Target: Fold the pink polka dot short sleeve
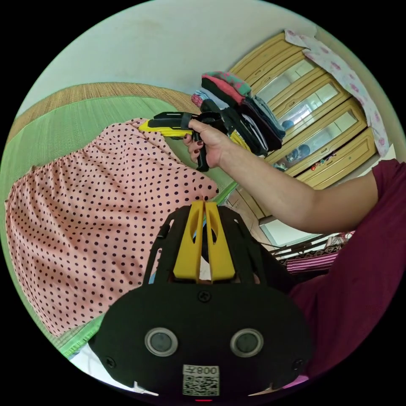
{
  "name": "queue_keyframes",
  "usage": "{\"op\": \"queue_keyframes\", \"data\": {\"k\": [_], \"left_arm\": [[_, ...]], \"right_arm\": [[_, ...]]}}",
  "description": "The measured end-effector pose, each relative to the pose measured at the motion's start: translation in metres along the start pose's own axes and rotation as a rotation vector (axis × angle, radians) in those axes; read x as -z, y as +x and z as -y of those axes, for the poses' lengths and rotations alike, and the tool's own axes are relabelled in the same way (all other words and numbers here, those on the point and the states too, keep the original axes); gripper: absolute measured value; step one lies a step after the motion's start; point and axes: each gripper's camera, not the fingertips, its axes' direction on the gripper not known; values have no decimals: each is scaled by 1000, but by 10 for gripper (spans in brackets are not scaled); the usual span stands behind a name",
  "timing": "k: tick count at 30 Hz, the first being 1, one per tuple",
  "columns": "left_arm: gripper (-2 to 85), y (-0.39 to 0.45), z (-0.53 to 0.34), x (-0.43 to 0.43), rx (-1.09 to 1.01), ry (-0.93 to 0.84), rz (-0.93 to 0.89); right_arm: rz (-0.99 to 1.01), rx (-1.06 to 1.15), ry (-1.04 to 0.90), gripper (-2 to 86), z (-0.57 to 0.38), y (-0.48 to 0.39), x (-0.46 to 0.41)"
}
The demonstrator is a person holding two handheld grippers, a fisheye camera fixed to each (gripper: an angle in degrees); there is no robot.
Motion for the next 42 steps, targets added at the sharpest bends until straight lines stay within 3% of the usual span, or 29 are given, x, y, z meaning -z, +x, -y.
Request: {"op": "queue_keyframes", "data": {"k": [9, 16, 29, 42], "left_arm": [[4, -96, -103, 148, 246, 303, 2], [4, -187, -220, 209, 544, 453, -18], [3, -294, -337, 220, 859, 496, -196], [4, -326, -385, 234, 887, 524, -281]], "right_arm": [[12, 160, 2, 19, 30, -153, -74], [-56, 231, -120, 19, 52, -243, -203], [-291, 255, -327, 23, 74, -313, -370], [-242, 399, -326, 21, 81, -392, -370]]}}
